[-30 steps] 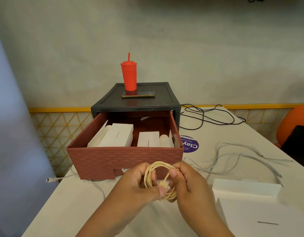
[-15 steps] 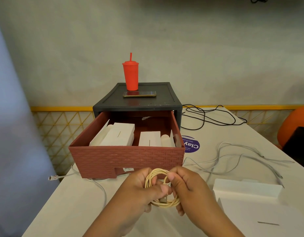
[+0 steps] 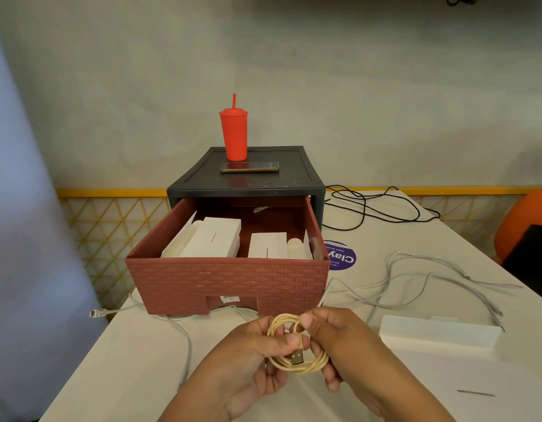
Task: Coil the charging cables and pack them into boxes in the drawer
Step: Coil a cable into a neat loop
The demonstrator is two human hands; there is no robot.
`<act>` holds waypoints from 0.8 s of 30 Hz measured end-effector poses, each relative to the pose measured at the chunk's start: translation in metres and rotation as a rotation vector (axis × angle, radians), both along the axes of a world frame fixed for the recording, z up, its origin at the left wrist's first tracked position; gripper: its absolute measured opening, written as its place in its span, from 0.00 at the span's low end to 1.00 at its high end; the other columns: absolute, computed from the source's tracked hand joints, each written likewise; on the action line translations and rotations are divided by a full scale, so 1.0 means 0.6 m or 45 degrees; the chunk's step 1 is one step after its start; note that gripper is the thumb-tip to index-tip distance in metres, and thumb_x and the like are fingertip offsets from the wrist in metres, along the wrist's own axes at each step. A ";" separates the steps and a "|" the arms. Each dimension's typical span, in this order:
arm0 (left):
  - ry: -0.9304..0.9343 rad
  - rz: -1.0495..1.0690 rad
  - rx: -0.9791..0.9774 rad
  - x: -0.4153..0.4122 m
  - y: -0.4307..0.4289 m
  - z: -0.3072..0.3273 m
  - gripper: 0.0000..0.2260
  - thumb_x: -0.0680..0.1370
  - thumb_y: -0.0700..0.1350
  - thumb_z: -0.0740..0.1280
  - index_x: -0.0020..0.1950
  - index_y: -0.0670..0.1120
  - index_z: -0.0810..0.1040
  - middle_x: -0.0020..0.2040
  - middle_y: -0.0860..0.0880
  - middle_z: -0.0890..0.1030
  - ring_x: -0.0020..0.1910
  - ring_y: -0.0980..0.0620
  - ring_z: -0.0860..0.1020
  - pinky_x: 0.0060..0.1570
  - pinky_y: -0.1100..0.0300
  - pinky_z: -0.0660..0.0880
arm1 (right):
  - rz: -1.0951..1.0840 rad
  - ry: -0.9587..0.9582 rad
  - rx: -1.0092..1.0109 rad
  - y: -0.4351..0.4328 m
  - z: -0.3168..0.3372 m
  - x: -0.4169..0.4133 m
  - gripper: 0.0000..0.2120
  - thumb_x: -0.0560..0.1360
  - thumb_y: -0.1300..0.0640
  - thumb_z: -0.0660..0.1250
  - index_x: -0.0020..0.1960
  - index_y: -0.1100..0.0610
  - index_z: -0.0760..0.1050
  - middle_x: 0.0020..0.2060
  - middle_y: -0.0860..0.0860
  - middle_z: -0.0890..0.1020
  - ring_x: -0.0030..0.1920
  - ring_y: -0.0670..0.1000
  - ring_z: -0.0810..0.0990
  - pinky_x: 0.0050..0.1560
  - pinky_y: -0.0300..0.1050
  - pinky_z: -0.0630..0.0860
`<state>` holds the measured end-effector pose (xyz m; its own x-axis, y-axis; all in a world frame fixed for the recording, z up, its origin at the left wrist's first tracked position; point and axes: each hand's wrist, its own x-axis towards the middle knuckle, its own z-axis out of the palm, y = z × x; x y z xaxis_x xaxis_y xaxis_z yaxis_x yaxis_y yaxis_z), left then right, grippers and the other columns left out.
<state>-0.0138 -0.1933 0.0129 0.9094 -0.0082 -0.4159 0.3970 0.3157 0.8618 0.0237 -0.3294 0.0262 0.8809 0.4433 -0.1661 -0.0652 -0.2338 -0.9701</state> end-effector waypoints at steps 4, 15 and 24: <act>-0.037 0.093 0.077 -0.002 -0.008 -0.004 0.06 0.73 0.37 0.69 0.44 0.46 0.76 0.38 0.47 0.78 0.29 0.57 0.71 0.23 0.69 0.65 | 0.057 -0.088 -0.100 -0.003 0.001 0.001 0.13 0.80 0.56 0.56 0.40 0.55 0.73 0.17 0.45 0.71 0.16 0.43 0.67 0.19 0.34 0.64; -0.501 0.304 1.055 0.003 -0.029 -0.017 0.11 0.74 0.44 0.68 0.35 0.48 0.69 0.29 0.54 0.72 0.28 0.60 0.69 0.30 0.69 0.66 | 0.011 -0.271 -0.147 -0.003 -0.011 0.005 0.10 0.78 0.57 0.57 0.41 0.54 0.74 0.22 0.46 0.73 0.17 0.46 0.67 0.19 0.36 0.64; -0.186 0.011 0.540 -0.002 -0.010 0.001 0.04 0.75 0.46 0.68 0.46 0.47 0.75 0.34 0.49 0.83 0.29 0.56 0.78 0.29 0.65 0.70 | 0.085 -0.263 -0.022 -0.017 -0.009 0.010 0.09 0.78 0.58 0.60 0.43 0.57 0.76 0.21 0.45 0.70 0.19 0.45 0.66 0.20 0.36 0.65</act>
